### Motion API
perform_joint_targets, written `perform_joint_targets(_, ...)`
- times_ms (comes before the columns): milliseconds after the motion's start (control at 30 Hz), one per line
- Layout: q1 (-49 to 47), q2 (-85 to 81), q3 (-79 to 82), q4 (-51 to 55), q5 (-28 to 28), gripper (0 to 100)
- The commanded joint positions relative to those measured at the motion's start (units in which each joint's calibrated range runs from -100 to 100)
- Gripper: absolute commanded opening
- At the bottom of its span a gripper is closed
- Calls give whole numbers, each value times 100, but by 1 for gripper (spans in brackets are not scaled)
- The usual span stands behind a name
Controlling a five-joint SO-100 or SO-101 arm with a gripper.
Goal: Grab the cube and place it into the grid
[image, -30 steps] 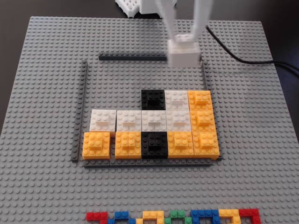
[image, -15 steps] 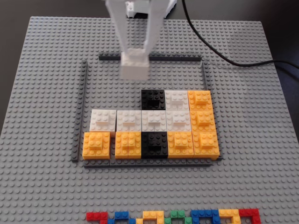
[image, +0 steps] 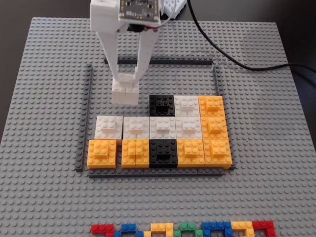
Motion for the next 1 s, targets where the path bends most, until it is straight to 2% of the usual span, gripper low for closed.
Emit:
perform_joint_targets(0, 11, 73, -53, -120, 5, 8)
perform_joint_targets(967, -283, 546, -44, -262, -166, 8)
